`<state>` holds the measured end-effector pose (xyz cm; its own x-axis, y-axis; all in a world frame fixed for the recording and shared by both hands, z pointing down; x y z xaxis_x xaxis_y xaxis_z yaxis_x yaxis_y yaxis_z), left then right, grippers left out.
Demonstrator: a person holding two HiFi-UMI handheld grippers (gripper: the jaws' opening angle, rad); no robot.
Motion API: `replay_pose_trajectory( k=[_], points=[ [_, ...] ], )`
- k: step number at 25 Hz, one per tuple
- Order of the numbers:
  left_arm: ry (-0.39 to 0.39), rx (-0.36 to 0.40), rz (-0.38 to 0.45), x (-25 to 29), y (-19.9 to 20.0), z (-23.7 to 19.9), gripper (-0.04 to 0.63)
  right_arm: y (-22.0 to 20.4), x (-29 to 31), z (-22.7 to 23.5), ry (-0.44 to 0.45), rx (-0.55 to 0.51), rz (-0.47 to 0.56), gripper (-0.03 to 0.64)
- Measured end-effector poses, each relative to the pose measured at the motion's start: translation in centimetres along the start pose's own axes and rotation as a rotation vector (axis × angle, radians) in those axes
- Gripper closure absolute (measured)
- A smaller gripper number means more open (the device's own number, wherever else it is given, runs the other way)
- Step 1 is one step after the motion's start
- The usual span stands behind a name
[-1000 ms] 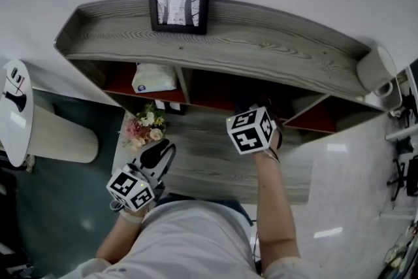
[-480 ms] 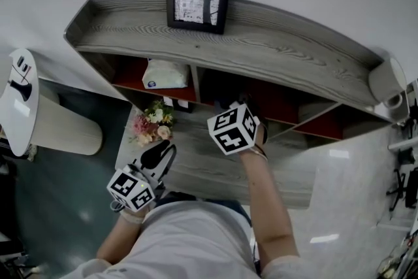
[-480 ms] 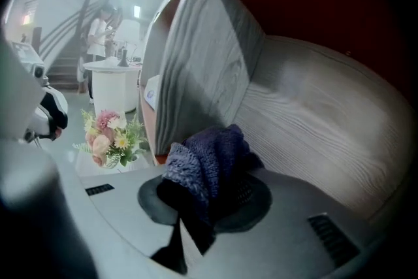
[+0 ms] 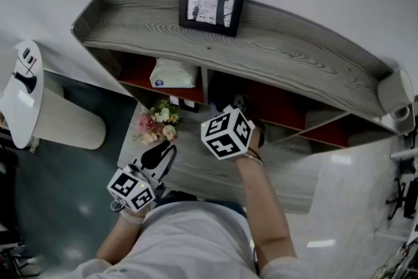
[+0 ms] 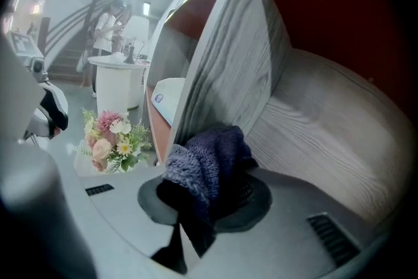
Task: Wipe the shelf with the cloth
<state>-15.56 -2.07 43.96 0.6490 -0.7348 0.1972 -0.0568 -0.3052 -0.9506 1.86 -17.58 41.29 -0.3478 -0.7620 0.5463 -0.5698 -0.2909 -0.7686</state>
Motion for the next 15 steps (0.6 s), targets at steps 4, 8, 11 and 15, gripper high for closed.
replay_pose_trajectory(
  k=[4, 8, 11, 15],
  points=[
    [0.002, 0.001, -0.002, 0.2, 0.0, 0.1, 0.502, 0.7, -0.9, -0.2, -0.055, -0.029, 0.034, 0.534],
    [-0.001, 0.005, -0.002, 0.6, 0.1, 0.3, 0.502, 2.2, -2.5, 0.0, -0.100, -0.068, 0.082, 0.534],
    [-0.007, 0.010, -0.002, 0.9, 0.3, 0.6, 0.502, 3.2, -3.3, 0.0, -0.154, -0.151, 0.080, 0.534],
    [-0.007, 0.011, -0.001, 0.9, 0.4, 0.7, 0.503, 4.6, -4.6, 0.0, -0.227, -0.253, 0.077, 0.534]
  ],
)
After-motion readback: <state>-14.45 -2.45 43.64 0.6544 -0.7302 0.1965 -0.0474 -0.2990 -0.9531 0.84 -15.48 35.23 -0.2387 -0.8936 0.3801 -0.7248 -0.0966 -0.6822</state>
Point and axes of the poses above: the fingertips, and each gripper's own axes: x forward along the fingers, z to its right, y out of its top, the point moved 7 cm from there along -x, backward along the fingers, and after that the axes turned 5 degrees about x, right-handed, at the moved point
